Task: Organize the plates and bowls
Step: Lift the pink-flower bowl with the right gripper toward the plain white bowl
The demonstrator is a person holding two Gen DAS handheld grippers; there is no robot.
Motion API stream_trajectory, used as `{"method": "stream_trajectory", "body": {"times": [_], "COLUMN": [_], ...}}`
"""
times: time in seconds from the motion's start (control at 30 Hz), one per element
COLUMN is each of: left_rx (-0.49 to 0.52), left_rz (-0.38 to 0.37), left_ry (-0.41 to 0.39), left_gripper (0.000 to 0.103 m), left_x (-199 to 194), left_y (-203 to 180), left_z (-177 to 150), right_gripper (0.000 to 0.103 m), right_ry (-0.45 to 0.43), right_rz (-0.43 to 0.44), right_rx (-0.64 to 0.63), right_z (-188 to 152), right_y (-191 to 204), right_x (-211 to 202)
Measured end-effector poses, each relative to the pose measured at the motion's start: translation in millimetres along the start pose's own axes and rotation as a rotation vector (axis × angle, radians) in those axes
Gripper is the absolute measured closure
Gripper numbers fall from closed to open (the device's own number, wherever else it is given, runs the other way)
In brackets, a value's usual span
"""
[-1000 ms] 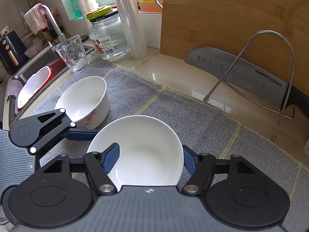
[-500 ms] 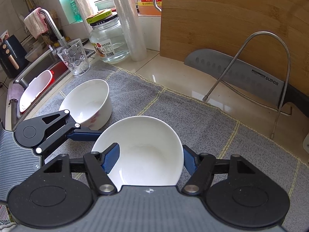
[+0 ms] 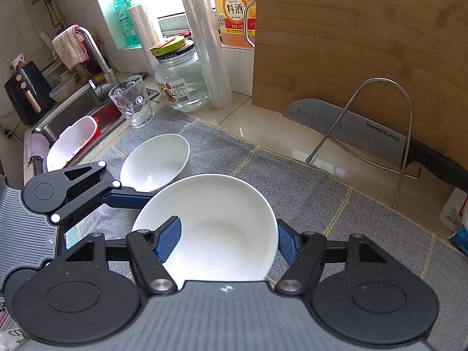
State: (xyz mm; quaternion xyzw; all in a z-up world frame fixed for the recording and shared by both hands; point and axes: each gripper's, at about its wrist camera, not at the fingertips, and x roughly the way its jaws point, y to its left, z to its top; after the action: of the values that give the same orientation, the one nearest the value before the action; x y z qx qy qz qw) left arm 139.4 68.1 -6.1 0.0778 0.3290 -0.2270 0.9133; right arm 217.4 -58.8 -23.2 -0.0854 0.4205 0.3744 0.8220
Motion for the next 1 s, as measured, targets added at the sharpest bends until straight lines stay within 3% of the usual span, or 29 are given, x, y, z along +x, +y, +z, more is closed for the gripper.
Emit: {"method": "stream_trajectory", "body": {"times": [0.57, 1.0], "left_rx": [0.002, -0.004], "left_rz": [-0.033, -0.071], "left_ry": [-0.022, 0.018], "left_gripper": [0.009, 0.009], "left_x": [-54, -59], "left_y": [-49, -74], "left_z": [-22, -45], "right_gripper": [0.029, 0.029], "right_ry": [-0.024, -0.012], "right_rz": [-0.011, -0.014], "right_rx": [-0.013, 0.026], "right_z": [-52, -86], "right_y": [32, 41], "right_x": [-51, -63]}}
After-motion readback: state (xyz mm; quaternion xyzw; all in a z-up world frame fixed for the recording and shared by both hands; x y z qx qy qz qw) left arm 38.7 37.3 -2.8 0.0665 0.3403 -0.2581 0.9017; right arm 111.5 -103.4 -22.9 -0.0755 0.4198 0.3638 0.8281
